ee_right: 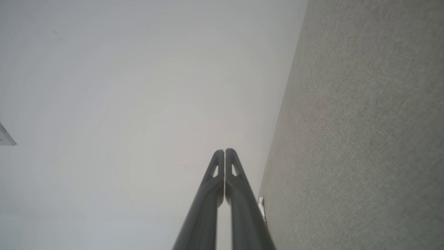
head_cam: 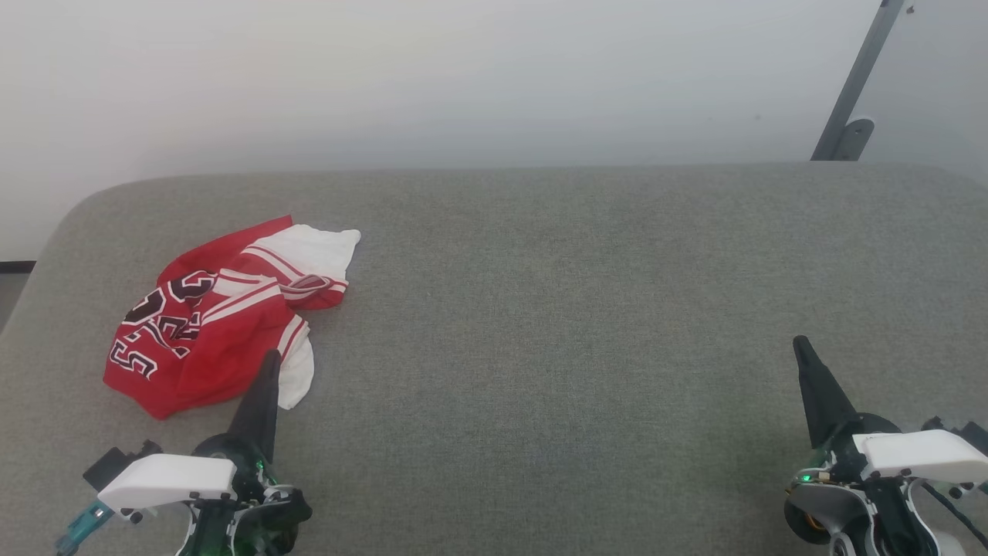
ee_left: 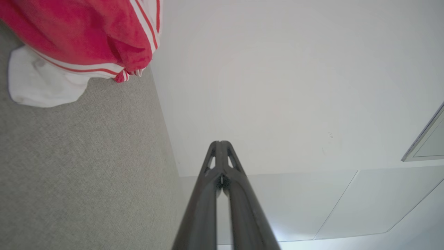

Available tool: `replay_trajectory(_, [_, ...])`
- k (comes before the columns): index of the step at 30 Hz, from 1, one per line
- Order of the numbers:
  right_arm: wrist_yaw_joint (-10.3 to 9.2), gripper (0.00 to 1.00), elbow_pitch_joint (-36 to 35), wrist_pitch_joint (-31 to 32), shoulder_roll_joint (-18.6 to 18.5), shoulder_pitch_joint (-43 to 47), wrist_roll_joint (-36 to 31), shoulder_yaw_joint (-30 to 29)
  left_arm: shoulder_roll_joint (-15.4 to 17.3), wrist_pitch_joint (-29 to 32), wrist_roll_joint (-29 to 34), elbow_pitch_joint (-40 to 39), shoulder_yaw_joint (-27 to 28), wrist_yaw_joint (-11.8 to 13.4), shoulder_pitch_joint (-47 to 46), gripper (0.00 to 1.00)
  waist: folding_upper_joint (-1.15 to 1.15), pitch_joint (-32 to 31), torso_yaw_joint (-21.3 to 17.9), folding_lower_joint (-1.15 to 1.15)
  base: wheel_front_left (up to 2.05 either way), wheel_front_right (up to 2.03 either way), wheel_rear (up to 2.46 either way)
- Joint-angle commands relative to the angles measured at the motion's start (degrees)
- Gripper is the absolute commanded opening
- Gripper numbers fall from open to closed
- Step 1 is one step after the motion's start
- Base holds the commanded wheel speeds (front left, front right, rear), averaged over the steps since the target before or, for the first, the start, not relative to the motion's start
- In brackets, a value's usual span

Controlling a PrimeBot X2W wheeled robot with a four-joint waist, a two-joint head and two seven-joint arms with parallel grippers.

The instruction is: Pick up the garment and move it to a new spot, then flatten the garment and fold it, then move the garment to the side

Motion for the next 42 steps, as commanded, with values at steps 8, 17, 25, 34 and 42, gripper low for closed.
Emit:
replay_trajectory(8, [0.03, 0.00, -0.05, -0.01, 0.10, -0.35, 0.21, -0.01, -0.06, 0.04, 0.27, -0.07, 0.08, -0.24, -0.89, 0.00, 0.00, 0.00, 0.00, 0.00, 0.00, 0.00, 0.00])
replay_trajectory(17, [0.03, 0.00, -0.03, -0.01, 0.11, -0.35, 0.21, 0.01, -0.06, 0.04, 0.27, -0.07, 0.08, -0.24, -0.89, 0.00, 0.00, 0.00, 0.00, 0.00, 0.00, 0.00, 0.00])
replay_trajectory(25, [0.03, 0.00, -0.05, -0.01, 0.10, -0.35, 0.21, 0.00, -0.06, 0.04, 0.27, -0.07, 0.08, -0.24, -0.89, 0.00, 0.00, 0.00, 0.00, 0.00, 0.00, 0.00, 0.00])
replay_trajectory(34, [0.03, 0.00, -0.04, -0.01, 0.11, -0.35, 0.21, -0.01, -0.06, 0.04, 0.28, -0.07, 0.08, -0.24, -0.89, 0.00, 0.00, 0.00, 0.00, 0.00, 0.00, 0.00, 0.00])
replay_trajectory(42, [0.03, 0.00, -0.05, -0.01, 0.10, -0.35, 0.21, 0.01, -0.06, 0.04, 0.28, -0.07, 0.08, -0.24, -0.89, 0.00, 0.00, 0.00, 0.00, 0.00, 0.00, 0.00, 0.00])
